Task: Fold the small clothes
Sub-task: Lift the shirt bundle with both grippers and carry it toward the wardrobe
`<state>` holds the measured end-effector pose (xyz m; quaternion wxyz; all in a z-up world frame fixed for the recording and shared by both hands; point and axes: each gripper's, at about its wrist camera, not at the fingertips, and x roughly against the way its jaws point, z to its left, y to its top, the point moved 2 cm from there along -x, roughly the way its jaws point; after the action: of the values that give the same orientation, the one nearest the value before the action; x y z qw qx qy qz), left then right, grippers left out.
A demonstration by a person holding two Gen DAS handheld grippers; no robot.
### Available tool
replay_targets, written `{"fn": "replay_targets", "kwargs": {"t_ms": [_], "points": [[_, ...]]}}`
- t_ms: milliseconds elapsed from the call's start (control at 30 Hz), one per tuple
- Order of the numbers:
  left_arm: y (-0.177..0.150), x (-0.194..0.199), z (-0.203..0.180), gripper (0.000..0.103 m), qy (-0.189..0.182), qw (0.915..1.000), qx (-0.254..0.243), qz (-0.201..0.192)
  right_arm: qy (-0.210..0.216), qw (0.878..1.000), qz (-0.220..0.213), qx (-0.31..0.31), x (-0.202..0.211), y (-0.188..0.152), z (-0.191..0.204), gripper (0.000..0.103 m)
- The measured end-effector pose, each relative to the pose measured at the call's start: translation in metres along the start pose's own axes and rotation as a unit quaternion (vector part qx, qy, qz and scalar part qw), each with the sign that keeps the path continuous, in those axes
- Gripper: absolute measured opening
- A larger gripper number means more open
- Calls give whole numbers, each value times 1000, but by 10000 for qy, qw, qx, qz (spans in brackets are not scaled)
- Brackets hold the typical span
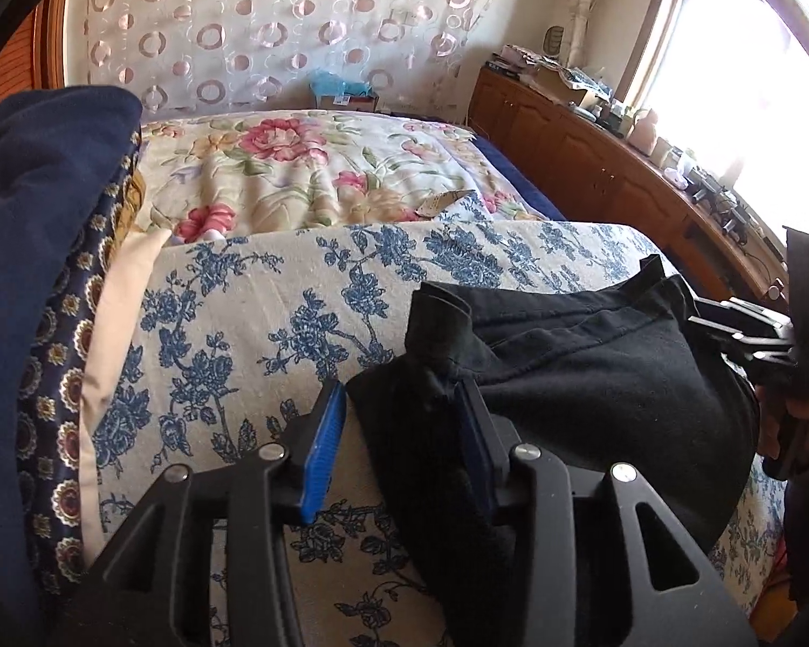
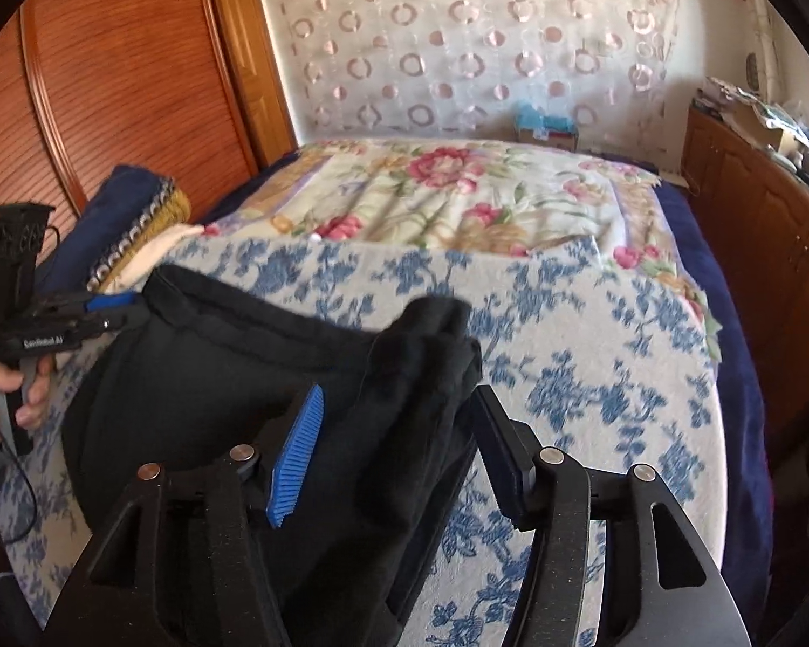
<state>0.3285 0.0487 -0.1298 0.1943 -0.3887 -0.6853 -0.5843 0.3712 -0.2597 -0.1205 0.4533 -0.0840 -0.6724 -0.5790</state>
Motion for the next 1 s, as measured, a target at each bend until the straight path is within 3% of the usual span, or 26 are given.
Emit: {"fn": "replay_targets", "kwargs": {"t_ms": [200,533,800,867,900,933,967,1000], "points": [[-2,-4,1,41,0,10000,25,9,-47,9990,358,-281,-23,-9,-9,63],[-4,-8,4,43,-45,10000,70,-8,-73,9989,454,-84,-28,-6,-1,65],[-4,-10,5,43,-196,9995,223,95,235,9986,471,45,-31,-7,8,35],[-3,-11,5,43,-262,9993,246,116,416,9979,489,21,-31,-8,9,21],[-2,-11,4,43,-355,9990,237,133,459,9978,471,3,-30,-8,9,20],[-2,-12,2,41,-450,9986,228,153,448,9980,449,18,-30,-8,10,18],[-3,-12,0,27,-602,9978,225,189,447,9981,428,30,-28,-9,11,17],[-3,-12,-3,19,-741,9968,224,211,435,9984,364,40,-26,-9,13,16]]}}
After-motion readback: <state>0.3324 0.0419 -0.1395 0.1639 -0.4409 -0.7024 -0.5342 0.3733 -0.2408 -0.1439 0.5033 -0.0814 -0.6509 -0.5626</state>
